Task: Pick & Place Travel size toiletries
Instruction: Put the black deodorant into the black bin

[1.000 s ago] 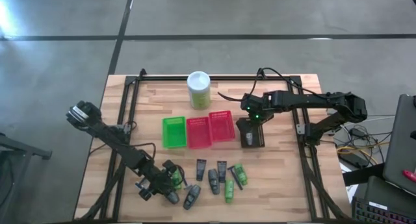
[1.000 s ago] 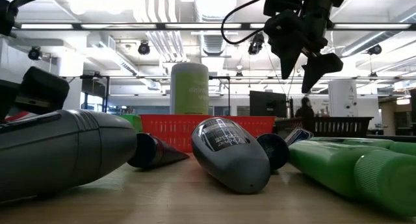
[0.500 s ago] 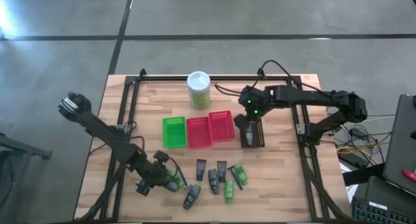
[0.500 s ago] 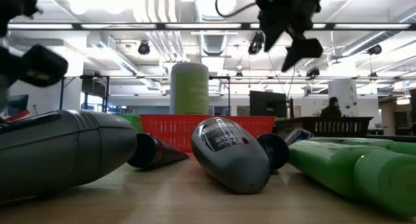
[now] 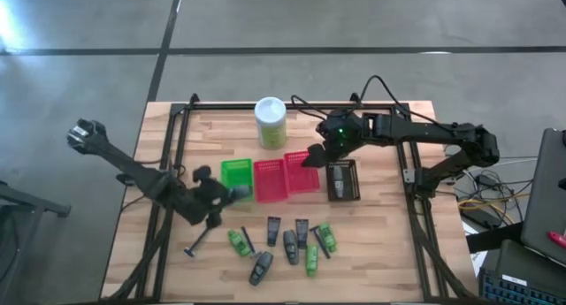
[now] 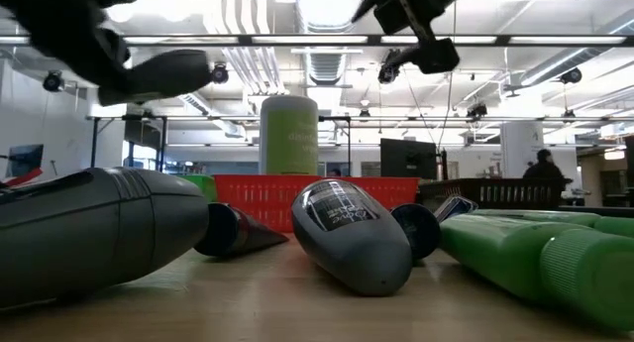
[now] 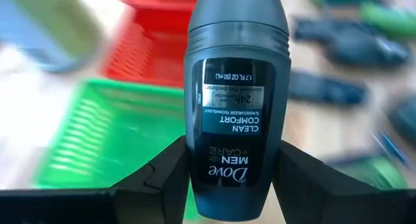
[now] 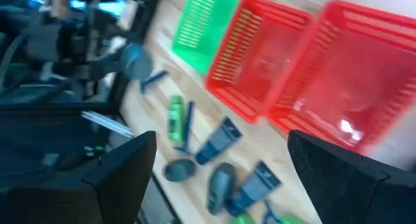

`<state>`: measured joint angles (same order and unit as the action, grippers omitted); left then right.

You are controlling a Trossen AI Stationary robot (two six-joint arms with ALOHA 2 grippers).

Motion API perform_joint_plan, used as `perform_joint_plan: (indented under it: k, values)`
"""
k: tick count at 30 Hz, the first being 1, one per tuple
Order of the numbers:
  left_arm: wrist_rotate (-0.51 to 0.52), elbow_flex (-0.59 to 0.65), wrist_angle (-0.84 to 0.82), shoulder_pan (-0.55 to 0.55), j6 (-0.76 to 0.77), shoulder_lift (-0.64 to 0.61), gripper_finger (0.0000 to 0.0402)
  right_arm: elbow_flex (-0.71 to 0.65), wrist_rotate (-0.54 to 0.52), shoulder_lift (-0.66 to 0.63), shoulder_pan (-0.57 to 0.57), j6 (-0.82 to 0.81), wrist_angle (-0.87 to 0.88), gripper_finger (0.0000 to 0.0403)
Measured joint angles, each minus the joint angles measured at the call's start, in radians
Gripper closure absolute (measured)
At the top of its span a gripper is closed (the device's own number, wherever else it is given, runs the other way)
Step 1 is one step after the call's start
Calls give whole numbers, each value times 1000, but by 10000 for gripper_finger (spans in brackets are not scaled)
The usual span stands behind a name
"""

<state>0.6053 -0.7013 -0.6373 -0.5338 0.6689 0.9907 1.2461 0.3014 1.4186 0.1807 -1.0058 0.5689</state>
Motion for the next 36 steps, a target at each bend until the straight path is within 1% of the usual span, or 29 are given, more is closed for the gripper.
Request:
perform_joint_plan:
  k: [2,4,8,10,13,17,19,24,31,36]
  values:
    - [33,-6,13,60,-25,-8,216,0,7,3,0,-20,-19,67]
    - [38,-13,59,120,-95,-7,216,-1,10,4,0,-23,-43,70]
    - [33,-17,248,229,-317,23,216,-2,10,4,1,-42,-85,74]
    - [27,-17,347,289,-401,41,216,-3,10,4,1,-43,-89,71]
    - [-35,-19,425,383,-466,69,217,-3,-16,4,1,-53,-90,62]
    - [-160,-35,508,470,-526,126,217,-5,-44,4,1,-49,-90,49]
    - [-197,-55,553,487,-573,164,217,-5,-47,4,1,-50,-93,44]
    - [-228,-142,618,503,-646,278,217,-5,-60,4,1,-49,-130,43]
    - [-231,-274,628,516,-698,445,217,-8,-67,4,1,-46,-151,65]
    - [-247,-365,644,519,-730,503,217,-19,-67,6,1,-66,-141,77]
